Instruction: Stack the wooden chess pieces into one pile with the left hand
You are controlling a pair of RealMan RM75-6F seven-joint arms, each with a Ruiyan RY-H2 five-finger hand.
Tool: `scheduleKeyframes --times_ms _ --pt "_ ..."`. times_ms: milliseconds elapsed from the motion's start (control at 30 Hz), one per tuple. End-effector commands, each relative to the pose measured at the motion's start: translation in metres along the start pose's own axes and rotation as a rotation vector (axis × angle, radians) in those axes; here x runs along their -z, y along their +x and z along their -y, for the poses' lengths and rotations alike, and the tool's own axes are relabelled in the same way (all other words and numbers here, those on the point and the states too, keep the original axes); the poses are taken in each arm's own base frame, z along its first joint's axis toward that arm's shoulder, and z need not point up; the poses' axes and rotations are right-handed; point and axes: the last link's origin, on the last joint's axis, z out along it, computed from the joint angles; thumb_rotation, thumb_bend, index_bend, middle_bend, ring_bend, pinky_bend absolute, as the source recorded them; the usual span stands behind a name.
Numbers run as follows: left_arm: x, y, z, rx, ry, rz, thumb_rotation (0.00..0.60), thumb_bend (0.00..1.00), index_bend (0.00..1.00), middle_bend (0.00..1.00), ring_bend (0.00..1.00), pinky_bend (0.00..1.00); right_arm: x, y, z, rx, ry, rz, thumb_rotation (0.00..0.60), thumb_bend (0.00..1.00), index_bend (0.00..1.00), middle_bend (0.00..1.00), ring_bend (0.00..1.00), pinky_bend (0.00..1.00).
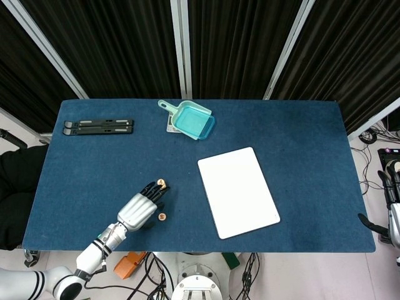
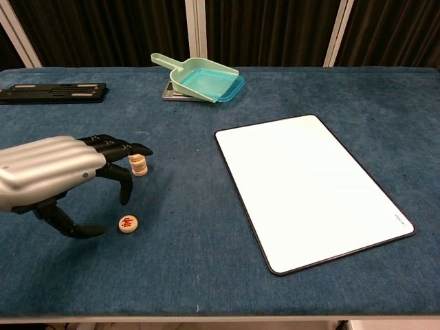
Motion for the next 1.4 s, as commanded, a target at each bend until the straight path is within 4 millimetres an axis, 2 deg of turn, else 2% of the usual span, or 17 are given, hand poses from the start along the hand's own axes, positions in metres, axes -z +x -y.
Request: scheduleKeyframes --times_ms 33,467,1067,1400 --pt "-0.004 -0.002 -0.001 -0.013 0.002 -0.005 0.6 0.28 0.42 0.0 0.0 0.0 0.0 0.0 0.0 0.001 0.0 0.001 0.6 0.19 0.0 0.04 0.0 0.03" --pt "-0.012 -0.01 -0.014 -0.031 -0.017 0.005 0.6 0.3 0.41 0.0 0.0 0.0 0.001 0.0 0.0 0.003 -0.002 0.002 0.6 0.19 0.0 0.04 0.0 0.02" --pt "-0.016 -0.016 -0.012 -0.041 -0.004 0.019 0.6 0.3 0.43 0.0 0.0 0.0 0.002 -0.001 0.0 0.003 -0.005 0.006 0.6 0.19 0.0 0.04 0.0 0.02" --pt "-0.015 -0.016 -0.011 -0.041 -0.005 0.022 0.6 0.4 0.48 0.0 0.0 0.0 0.003 -0.001 0.0 0.003 -0.006 0.005 0.6 0.19 0.0 0.04 0.0 0.02"
